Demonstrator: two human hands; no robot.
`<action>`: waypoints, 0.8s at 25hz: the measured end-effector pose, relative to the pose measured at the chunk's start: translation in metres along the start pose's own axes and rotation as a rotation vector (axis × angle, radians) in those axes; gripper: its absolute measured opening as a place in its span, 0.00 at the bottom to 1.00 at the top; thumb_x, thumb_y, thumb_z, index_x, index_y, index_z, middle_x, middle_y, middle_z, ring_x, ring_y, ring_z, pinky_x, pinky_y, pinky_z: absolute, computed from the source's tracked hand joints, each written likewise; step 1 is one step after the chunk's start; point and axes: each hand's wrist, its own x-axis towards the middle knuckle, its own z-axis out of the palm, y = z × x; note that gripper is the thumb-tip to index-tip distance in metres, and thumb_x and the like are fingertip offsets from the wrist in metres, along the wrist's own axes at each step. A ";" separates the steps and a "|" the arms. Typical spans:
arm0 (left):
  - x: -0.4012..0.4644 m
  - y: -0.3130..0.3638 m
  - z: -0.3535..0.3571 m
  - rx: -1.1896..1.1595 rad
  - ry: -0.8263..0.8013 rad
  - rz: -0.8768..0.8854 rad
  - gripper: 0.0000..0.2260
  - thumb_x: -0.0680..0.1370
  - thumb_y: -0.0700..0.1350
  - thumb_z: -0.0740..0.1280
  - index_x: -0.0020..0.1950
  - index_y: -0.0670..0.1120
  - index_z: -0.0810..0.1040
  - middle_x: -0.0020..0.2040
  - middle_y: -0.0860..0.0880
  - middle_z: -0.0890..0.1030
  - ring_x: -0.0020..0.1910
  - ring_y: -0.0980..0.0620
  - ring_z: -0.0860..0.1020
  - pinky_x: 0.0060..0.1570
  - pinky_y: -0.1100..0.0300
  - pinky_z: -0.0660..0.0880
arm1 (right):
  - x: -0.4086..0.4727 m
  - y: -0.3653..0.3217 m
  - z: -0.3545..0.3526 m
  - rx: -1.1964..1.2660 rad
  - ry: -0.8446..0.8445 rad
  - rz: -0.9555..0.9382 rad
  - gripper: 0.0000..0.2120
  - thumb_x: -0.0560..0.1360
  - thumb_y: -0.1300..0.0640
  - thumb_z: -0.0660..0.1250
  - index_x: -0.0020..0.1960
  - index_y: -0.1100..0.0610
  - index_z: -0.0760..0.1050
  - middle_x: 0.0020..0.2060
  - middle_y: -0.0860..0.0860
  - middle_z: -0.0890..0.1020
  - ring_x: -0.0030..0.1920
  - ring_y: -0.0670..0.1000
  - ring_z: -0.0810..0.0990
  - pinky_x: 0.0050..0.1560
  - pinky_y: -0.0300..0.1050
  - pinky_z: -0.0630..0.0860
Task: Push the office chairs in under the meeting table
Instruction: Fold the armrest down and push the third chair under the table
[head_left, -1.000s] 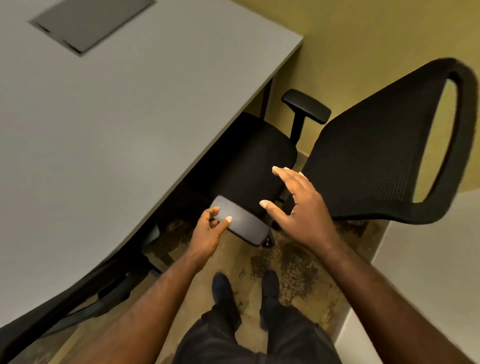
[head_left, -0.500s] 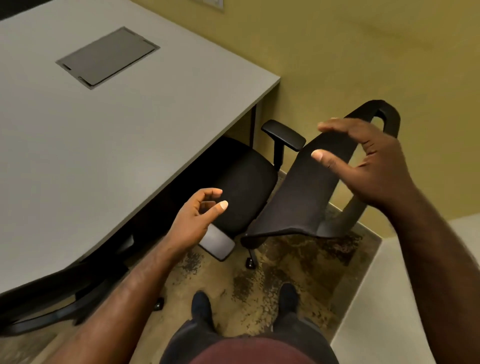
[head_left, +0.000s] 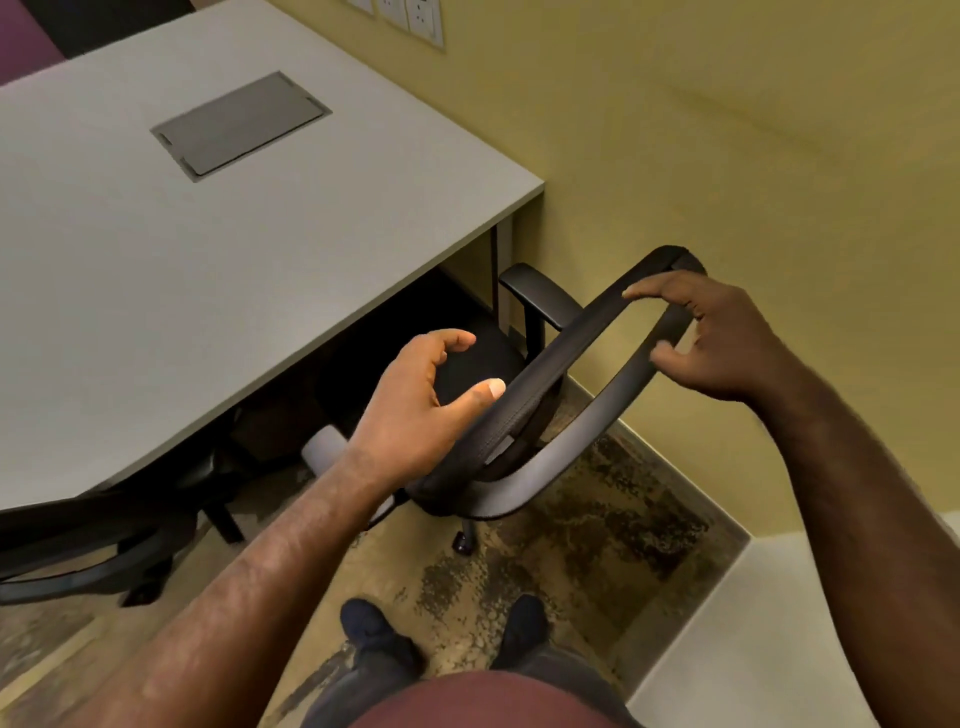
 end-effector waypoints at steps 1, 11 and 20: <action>-0.004 0.003 0.005 0.036 -0.018 0.030 0.23 0.74 0.57 0.70 0.67 0.54 0.71 0.63 0.59 0.72 0.62 0.63 0.68 0.56 0.67 0.65 | 0.001 0.004 0.003 0.008 -0.079 0.044 0.27 0.63 0.68 0.70 0.60 0.51 0.77 0.57 0.48 0.79 0.53 0.56 0.80 0.54 0.49 0.76; -0.015 0.021 0.107 0.250 -0.272 -0.008 0.31 0.75 0.62 0.65 0.74 0.52 0.61 0.66 0.55 0.71 0.61 0.56 0.72 0.58 0.57 0.73 | 0.046 0.059 0.020 -0.582 -0.382 -0.152 0.14 0.60 0.58 0.73 0.46 0.51 0.81 0.43 0.48 0.82 0.48 0.54 0.76 0.53 0.52 0.72; -0.004 0.003 0.122 0.614 -0.097 -0.080 0.15 0.74 0.67 0.59 0.40 0.56 0.67 0.31 0.57 0.71 0.28 0.56 0.72 0.25 0.60 0.65 | 0.054 0.067 0.025 -0.688 -0.319 -0.261 0.13 0.55 0.59 0.74 0.29 0.51 0.69 0.26 0.46 0.65 0.33 0.52 0.64 0.45 0.49 0.66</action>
